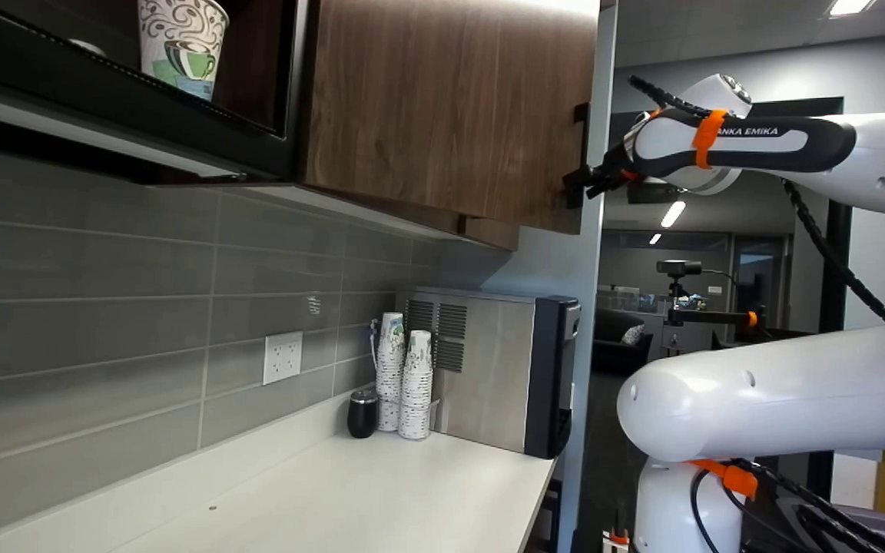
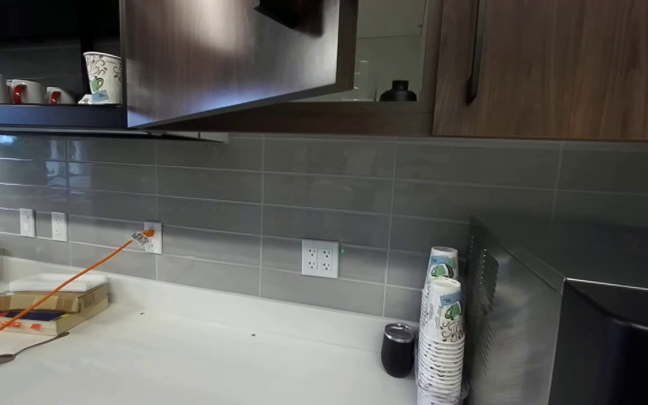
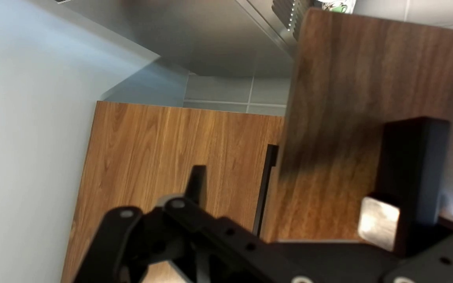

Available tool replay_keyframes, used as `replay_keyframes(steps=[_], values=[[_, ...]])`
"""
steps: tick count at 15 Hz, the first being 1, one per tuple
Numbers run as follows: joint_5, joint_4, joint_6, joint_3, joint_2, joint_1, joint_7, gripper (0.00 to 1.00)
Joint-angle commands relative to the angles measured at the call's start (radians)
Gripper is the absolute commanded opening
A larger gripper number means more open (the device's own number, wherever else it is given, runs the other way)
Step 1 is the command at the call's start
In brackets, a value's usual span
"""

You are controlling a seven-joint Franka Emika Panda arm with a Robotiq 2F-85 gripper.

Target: Open the left door of the top cabinet and then close it

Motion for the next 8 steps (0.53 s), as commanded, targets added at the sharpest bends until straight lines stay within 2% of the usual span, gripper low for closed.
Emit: replay_keyframes(steps=[1,5,8], values=[[-0.031,-0.034,-0.105,-0.024,0.0,-0.011,-0.042,1.0],[-0.029,-0.005,-0.051,-0.022,0.052,-0.003,-0.016,1.0],[-0.011,0.036,-0.046,-0.028,0.093,0.032,-0.017,1.0]])
